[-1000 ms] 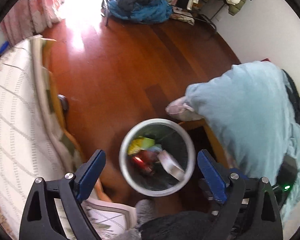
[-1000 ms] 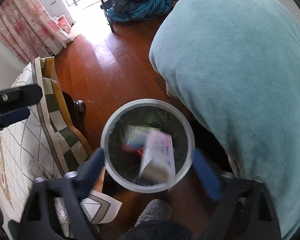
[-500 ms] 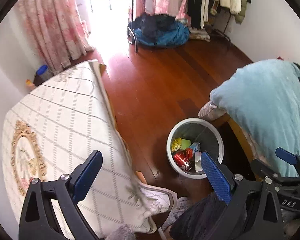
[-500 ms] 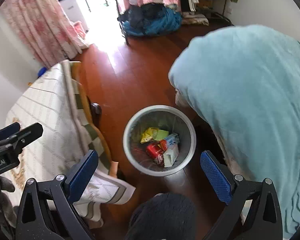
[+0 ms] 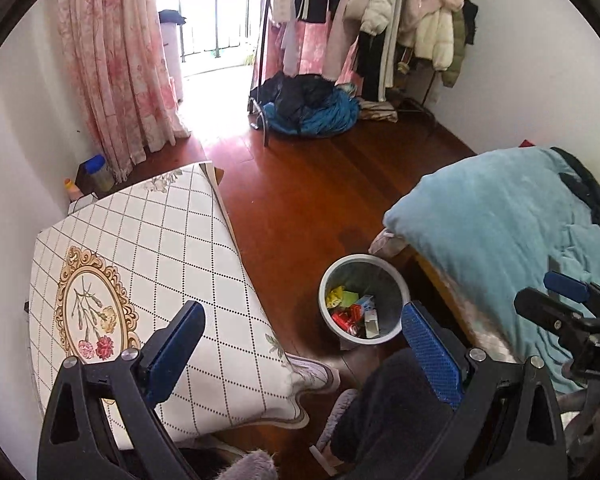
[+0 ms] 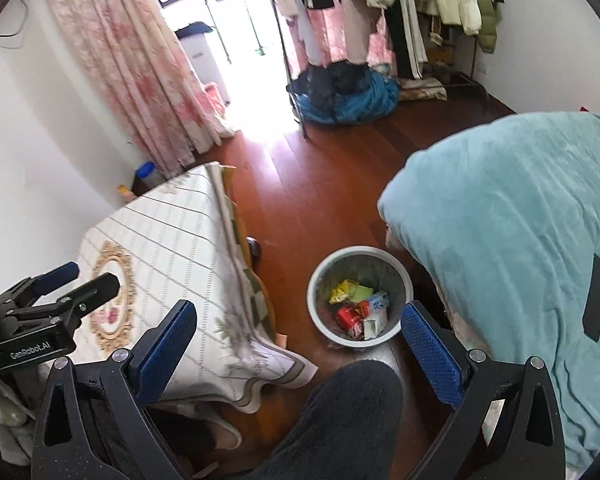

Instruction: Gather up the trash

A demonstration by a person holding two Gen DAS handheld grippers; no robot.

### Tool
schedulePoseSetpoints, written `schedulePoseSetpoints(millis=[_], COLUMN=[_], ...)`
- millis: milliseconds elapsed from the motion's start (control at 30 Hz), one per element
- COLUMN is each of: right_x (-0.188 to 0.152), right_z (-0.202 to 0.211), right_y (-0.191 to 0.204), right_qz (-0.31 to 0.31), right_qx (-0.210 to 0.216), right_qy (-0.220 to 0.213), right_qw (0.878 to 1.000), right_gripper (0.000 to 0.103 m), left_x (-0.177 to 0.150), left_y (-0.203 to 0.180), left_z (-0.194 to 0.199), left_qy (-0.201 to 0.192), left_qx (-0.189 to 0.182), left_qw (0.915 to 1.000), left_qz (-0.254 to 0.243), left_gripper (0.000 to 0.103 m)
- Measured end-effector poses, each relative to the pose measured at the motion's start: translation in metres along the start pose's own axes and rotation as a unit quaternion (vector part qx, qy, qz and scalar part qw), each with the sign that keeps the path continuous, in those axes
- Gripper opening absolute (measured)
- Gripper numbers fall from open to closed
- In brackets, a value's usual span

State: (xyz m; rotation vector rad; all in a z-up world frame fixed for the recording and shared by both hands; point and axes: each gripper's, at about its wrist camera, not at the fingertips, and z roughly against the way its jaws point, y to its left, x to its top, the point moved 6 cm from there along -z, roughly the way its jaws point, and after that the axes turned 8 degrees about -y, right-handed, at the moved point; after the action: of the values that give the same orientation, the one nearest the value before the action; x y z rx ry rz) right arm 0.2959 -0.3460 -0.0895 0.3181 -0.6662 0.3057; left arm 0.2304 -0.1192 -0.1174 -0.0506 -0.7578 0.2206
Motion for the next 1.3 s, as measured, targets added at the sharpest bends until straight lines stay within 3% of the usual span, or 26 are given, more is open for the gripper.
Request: schedulePoseSetpoints(millis=[333,600,1300], right_x=[0.004,0.008,0.009], right_z=[0.069,0.100,0.120], right_y=[0.027,0.039,0.061], right_qz=[0.007,0.009,0.029], right_qx=[0.056,0.077,0.099], right_qy=[-0.014,-0.025,-0.029], right_qw=[0.998,0.997,0.994], right_gripper=[0.103,0.103,0.103], left_x=[0.003,0.006,0.009], left_y=[-0.001,-0.003,0.001], left_z=[0.050,0.079,0.108], left_qy=[-0.020,-0.037,-0.066], left_qx=[-0.039,-0.066,-0.075], left_qw=[0.9989,0.9970,0.9948], left_qz=[0.017,0.016,0.022], left_gripper=[0.100,0.100,0.100])
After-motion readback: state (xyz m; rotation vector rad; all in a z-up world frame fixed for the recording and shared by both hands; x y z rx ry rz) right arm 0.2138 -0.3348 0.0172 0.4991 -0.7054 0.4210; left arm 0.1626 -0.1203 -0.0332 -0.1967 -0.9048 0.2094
